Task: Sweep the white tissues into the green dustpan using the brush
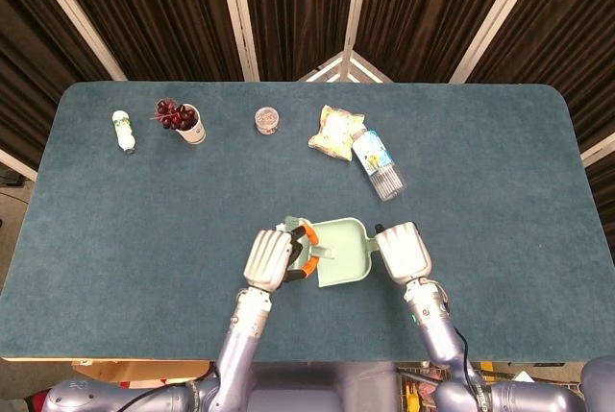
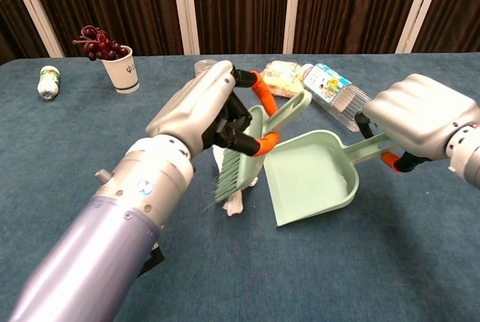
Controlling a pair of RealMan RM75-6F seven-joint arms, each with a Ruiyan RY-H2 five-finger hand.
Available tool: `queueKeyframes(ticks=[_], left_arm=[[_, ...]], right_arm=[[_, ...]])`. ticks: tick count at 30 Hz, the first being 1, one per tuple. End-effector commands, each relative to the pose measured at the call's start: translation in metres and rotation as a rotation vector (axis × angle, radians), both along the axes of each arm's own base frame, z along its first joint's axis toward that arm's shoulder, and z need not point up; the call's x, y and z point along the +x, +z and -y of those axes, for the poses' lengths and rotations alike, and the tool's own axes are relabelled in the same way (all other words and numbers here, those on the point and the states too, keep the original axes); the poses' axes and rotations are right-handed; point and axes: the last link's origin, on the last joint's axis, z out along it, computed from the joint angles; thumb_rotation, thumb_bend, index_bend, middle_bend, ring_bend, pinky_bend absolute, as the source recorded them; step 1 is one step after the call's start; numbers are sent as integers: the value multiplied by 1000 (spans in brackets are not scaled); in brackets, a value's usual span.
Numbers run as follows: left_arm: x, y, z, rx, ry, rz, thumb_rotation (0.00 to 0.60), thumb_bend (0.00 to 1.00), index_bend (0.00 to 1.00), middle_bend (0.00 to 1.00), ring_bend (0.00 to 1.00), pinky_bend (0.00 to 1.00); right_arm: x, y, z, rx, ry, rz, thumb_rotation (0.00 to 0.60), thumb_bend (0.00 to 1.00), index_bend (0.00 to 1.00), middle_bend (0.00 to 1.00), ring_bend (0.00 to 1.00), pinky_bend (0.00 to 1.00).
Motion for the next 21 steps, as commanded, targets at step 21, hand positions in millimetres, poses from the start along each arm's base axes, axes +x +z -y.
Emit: queueKeyframes(ticks=[21], left_arm=[[9,22,0,-48,-63,225,600,647,772,1000,1000,1000]], right_arm=[[2,2,-3,0,6,7,600,502,697,848,818,813]])
